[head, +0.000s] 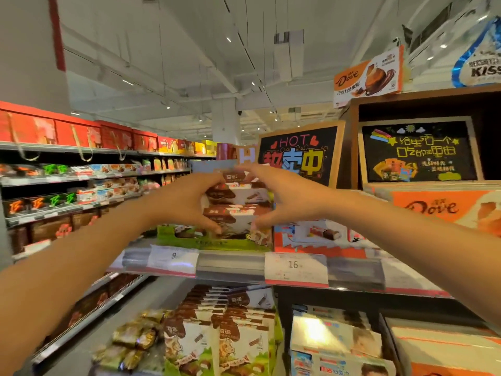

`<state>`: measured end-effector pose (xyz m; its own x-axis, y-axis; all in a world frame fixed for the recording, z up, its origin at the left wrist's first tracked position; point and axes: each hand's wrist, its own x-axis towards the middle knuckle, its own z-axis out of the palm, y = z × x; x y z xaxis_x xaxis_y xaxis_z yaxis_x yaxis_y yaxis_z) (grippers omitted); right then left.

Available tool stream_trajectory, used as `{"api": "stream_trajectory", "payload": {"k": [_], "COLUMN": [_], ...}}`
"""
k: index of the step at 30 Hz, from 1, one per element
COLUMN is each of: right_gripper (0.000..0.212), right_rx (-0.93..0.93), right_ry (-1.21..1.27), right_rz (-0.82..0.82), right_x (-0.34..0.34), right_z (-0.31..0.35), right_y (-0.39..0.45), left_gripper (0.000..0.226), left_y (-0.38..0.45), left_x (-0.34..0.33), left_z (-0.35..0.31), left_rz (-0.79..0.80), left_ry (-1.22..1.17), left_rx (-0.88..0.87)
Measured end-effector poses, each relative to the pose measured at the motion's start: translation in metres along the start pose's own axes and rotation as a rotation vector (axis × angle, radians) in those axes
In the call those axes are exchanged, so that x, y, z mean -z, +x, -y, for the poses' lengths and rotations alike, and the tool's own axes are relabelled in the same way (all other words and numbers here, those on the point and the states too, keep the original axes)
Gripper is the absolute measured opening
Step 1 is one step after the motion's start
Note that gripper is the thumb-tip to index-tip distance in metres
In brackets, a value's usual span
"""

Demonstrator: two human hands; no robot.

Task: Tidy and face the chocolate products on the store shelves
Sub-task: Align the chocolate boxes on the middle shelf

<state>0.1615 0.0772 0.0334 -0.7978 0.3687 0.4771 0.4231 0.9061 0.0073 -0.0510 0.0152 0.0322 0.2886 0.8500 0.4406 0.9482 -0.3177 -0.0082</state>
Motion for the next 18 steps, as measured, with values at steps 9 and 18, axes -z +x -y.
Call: {"api": "stream_trajectory", "payload": {"k": [9, 18], "right_gripper": [0.072, 0.067], "right_rx": [-0.255, -0.409], "right_ry": [0.490, 0.433], "right_rz": [0.044, 0.040], "right_x": [0.009, -0.001], "right_z": [-0.005, 0.002], "right_y": [0.017, 0.024], "left_gripper": [0.062, 0.075], "left_y": [0.021, 0.034], "left_x": [0.008, 0.002], "left_z": [0.028, 0.041], "left_rz": [0.029, 0.071], "left_ry": [-0.344, -0.344], "left_rx": [-0.053, -0.144]}}
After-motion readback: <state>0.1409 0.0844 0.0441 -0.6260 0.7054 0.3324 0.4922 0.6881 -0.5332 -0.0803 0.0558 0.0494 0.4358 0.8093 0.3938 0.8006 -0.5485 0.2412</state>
